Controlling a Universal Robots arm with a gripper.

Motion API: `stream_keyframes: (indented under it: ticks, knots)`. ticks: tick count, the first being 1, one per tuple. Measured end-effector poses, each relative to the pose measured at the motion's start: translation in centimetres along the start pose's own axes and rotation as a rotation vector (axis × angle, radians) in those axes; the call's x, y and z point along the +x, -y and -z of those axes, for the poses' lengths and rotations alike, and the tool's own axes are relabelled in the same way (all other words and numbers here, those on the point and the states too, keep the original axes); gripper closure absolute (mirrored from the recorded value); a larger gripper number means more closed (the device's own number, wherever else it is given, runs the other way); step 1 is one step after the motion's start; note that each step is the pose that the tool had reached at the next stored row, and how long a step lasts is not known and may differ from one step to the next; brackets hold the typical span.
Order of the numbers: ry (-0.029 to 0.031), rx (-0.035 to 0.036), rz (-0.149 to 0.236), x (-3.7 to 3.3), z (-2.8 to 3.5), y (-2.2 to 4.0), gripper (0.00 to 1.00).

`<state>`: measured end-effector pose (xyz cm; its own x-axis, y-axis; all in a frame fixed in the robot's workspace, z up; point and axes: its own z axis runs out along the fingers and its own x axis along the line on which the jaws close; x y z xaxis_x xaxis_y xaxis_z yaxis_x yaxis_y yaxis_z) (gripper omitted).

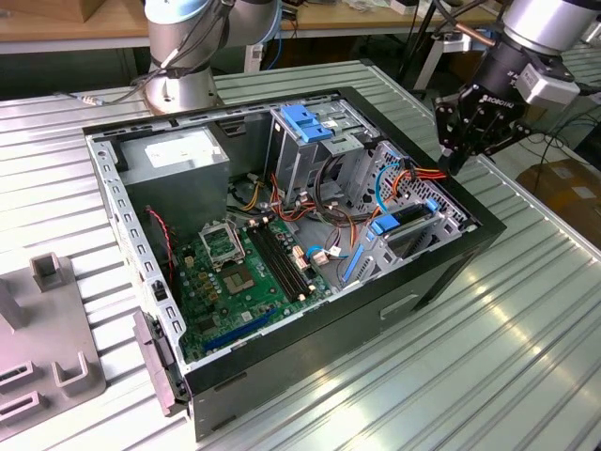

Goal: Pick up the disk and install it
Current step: 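Insert the first disk wire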

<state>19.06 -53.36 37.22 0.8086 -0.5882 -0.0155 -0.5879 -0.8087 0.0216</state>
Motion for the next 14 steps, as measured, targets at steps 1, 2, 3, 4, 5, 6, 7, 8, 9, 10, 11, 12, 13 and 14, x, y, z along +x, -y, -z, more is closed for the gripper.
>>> stream_keyframes:
  ticks: [1,2,3,4,5,6,7,8,9,10,11,12,13,14]
  knots:
    - [-0.0027,-0.0014,0.000,0.02,-0.04,0.02,0.76]
    - [-0.0090,-0.0023,0.000,0.03,-0.10,0.03,0.76]
    - [-0.0121,-0.0018,0.000,0.04,-0.17,0.04,0.76]
    - [-0.0124,-0.0020,0.000,0.03,-0.19,0.03,0.75]
    - [-0.0123,-0.0018,0.000,0.03,-0.27,0.03,0.69]
    - [-0.0122,-0.0017,0.000,0.03,-0.35,0.03,0.69]
    - [-0.0122,-0.0017,0.000,0.04,-0.43,0.03,0.69]
    - [-0.0123,-0.0018,0.000,0.04,-0.50,0.04,0.69]
    - [-0.0124,-0.0019,0.000,0.04,-0.53,0.04,0.69]
    - [-0.0125,-0.0019,0.000,0.04,-0.53,0.03,0.76]
    - [-0.0125,-0.0019,0.000,0.04,-0.53,0.03,0.83]
    - [-0.0124,-0.0018,0.000,0.04,-0.54,0.04,0.84]
    - [-0.0124,-0.0018,0.000,0.04,-0.54,0.04,0.84]
    - [-0.0122,-0.0016,0.000,0.04,-0.52,0.03,0.84]
